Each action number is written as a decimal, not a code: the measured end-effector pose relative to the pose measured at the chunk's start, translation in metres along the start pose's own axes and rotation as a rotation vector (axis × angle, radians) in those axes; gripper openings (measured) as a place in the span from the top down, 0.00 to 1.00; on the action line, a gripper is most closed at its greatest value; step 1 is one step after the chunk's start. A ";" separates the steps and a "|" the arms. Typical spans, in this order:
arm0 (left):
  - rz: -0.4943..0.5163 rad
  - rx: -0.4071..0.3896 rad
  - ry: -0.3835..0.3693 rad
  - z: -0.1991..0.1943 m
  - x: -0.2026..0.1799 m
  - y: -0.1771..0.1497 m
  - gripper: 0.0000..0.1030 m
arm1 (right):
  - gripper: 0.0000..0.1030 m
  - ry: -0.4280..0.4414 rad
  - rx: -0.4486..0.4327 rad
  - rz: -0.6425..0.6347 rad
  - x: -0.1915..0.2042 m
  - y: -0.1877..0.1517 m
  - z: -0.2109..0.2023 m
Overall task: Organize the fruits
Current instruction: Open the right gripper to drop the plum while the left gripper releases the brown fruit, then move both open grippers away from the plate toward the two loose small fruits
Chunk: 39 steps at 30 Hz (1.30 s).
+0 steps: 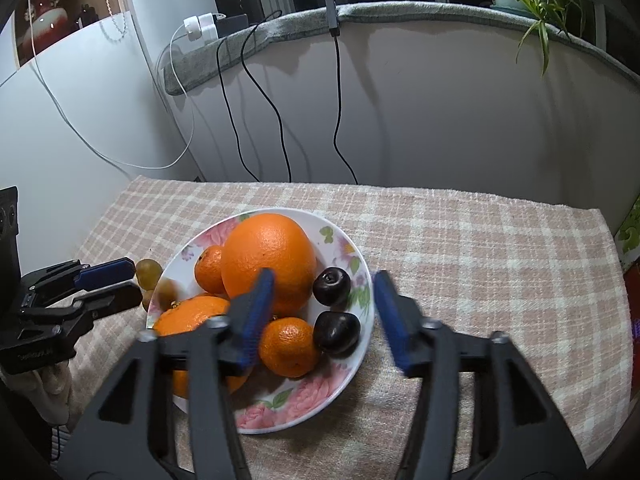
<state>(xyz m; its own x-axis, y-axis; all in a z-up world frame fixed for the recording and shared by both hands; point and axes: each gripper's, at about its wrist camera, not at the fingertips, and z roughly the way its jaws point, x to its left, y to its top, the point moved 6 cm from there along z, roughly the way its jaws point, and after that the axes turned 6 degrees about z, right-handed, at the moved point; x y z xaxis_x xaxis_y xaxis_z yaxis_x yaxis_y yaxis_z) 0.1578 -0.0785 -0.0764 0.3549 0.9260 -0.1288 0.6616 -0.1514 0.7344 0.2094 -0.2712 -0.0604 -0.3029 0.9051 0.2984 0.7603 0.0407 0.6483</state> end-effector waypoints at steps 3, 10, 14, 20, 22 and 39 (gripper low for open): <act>0.000 0.003 0.002 0.000 0.000 0.001 0.36 | 0.30 -0.003 -0.005 -0.003 0.000 0.001 -0.001; 0.014 0.012 0.019 0.000 -0.002 0.000 0.23 | 0.12 0.009 -0.019 -0.001 0.001 0.002 -0.005; 0.020 0.017 0.025 0.001 -0.002 0.000 0.22 | 0.09 -0.004 -0.016 -0.008 0.001 0.002 -0.006; 0.023 0.027 0.057 0.001 0.002 -0.001 0.20 | 0.06 -0.018 -0.013 -0.006 0.001 0.002 -0.007; 0.021 0.025 0.060 0.000 0.003 -0.001 0.20 | 0.06 -0.021 -0.013 -0.006 0.001 0.003 -0.008; 0.012 0.000 0.092 -0.019 0.018 -0.005 0.20 | 0.05 0.033 -0.048 -0.025 0.029 0.006 -0.028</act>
<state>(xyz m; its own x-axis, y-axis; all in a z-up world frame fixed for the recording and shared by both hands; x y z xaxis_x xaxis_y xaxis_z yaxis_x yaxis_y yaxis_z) 0.1483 -0.0544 -0.0693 0.3008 0.9519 -0.0583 0.6579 -0.1628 0.7353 0.1891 -0.2570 -0.0278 -0.3406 0.8897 0.3039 0.7240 0.0420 0.6885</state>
